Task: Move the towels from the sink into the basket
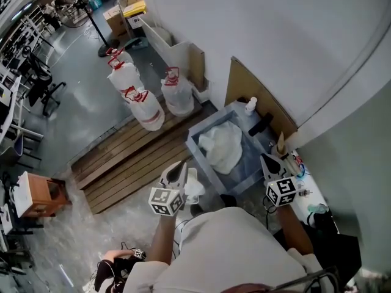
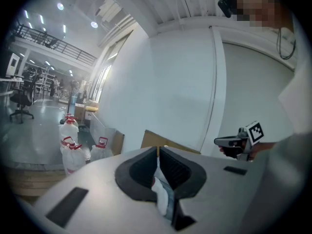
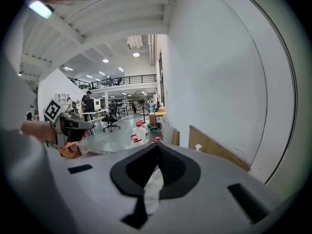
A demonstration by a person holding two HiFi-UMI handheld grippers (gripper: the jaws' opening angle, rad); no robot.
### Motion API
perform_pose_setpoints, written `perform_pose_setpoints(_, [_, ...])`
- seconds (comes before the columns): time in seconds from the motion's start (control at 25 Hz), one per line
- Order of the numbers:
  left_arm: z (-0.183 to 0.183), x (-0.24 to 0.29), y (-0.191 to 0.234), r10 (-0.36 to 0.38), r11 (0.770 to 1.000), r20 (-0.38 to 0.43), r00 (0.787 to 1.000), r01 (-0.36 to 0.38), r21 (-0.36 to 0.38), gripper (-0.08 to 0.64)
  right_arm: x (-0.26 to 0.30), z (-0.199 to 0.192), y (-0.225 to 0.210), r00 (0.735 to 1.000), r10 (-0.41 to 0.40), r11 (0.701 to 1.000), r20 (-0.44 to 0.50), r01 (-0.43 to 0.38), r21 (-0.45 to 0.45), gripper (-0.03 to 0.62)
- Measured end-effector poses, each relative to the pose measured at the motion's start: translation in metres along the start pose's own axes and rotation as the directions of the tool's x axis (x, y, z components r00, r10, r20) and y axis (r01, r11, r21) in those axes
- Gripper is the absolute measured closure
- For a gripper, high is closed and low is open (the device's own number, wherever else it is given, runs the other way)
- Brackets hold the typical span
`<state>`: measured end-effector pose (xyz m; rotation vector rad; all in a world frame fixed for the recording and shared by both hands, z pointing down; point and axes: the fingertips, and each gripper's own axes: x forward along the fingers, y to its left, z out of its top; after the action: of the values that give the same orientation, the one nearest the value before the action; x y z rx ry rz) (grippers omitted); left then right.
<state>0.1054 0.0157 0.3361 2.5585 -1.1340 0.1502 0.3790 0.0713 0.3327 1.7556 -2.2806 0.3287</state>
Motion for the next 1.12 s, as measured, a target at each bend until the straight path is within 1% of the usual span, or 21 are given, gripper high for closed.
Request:
perform_pose_setpoints(0.2, [-0.009, 0.0, 0.007, 0.008, 1.0, -0.013, 1.0, -0.008, -0.018, 0.543, 0.013, -0.005, 0.005, 0.999, 0.012, 1.0, -0.03, -0.013, -0.015, 0.591])
perform_pose_setpoints(0.36, [-0.017, 0.007, 0.01, 0.007, 1.0, -0.033, 0.999, -0.008, -0.022, 0.543, 0.037, -0.011, 0.009, 0.995, 0.052, 0.997, -0.081, -0.056, -0.045, 0.589])
perform_pose_setpoints(0.52, [-0.031, 0.017, 0.014, 0.01, 0.999, -0.063, 0.998, -0.012, -0.031, 0.543, 0.07, -0.031, 0.012, 0.983, 0.099, 0.994, -0.153, -0.106, -0.037, 0.584])
perform_pose_setpoints(0.64, [-0.049, 0.027, 0.024, 0.017, 1.0, -0.078, 0.997, -0.019, -0.024, 0.543, 0.1, -0.054, 0.016, 0.968, 0.133, 0.989, -0.215, -0.144, -0.037, 0.578])
perform_pose_setpoints(0.8, [-0.078, 0.042, 0.034, 0.018, 0.998, -0.136, 0.99, -0.026, -0.056, 0.543, 0.148, -0.093, 0.019, 0.945, 0.163, 0.983, -0.283, -0.181, -0.038, 0.567])
perform_pose_setpoints(0.88, [-0.097, 0.05, 0.041, 0.026, 0.996, -0.159, 0.987, -0.039, -0.076, 0.543, 0.174, -0.123, 0.017, 0.929, 0.178, 0.981, -0.325, -0.194, -0.018, 0.534])
perform_pose_setpoints(1.0, [-0.127, 0.059, 0.044, 0.043, 0.992, -0.182, 0.982, -0.063, -0.107, 0.543, 0.209, -0.182, 0.012, 0.888, 0.202, 0.978, -0.413, -0.204, 0.041, 0.472])
perform_pose_setpoints(1.08, [-0.142, 0.065, 0.046, 0.059, 0.99, -0.187, 0.981, -0.081, -0.117, 0.543, 0.232, -0.219, 0.009, 0.858, 0.212, 0.977, -0.467, -0.196, 0.083, 0.423])
perform_pose_setpoints(1.12, [-0.149, 0.068, 0.048, 0.064, 0.989, -0.186, 0.98, -0.088, -0.12, 0.543, 0.245, -0.236, 0.008, 0.848, 0.211, 0.978, -0.486, -0.187, 0.098, 0.409])
